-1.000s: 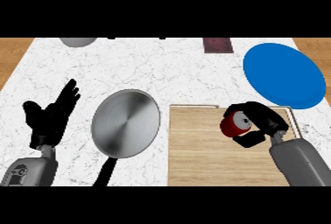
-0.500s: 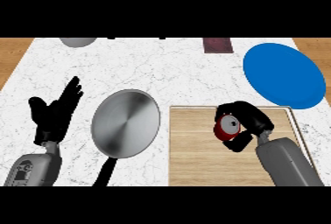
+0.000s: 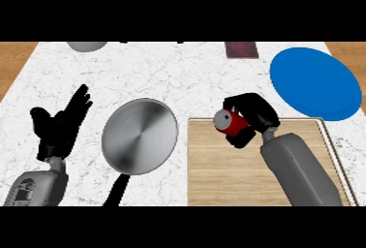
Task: Pick the can from the tray and place it in the plate
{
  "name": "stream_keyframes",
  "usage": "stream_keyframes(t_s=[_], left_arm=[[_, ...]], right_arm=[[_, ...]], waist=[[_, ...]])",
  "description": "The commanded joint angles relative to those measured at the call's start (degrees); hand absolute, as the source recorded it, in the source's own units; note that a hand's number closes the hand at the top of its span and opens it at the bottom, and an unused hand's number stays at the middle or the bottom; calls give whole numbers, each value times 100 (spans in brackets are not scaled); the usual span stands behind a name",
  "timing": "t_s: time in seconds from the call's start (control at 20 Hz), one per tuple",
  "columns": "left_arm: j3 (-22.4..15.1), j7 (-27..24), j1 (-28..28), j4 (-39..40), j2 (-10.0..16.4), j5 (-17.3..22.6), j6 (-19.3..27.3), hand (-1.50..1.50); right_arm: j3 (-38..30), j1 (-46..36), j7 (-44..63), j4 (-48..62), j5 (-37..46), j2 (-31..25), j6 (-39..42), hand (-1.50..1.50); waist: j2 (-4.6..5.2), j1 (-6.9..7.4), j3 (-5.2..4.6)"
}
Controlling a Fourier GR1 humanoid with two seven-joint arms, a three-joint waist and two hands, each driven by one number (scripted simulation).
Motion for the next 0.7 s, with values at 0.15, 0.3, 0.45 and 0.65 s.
stream_keyframes(t_s=[0.15, 0.3, 0.45, 0.65], left_arm=[[151, -13, 42, 27, 139, 63, -78, 0], [178, -320, 312, 104, 117, 74, -160, 0], [81, 27, 56, -42, 0, 48, -58, 0], [77, -376, 151, 244, -149, -61, 3, 0]], right_arm=[[-658, -154, 248, -958, 378, -97, -1794, 150], [-1021, 9, 514, -1190, 460, -297, -2083, 150], [-1320, -237, 797, -861, 588, -159, -2477, 150], [-1976, -170, 489, -711, -163, -514, -2169, 150]], waist=[[-28, -100, 11], [-9, -72, 7], [11, -7, 10], [17, -22, 10]])
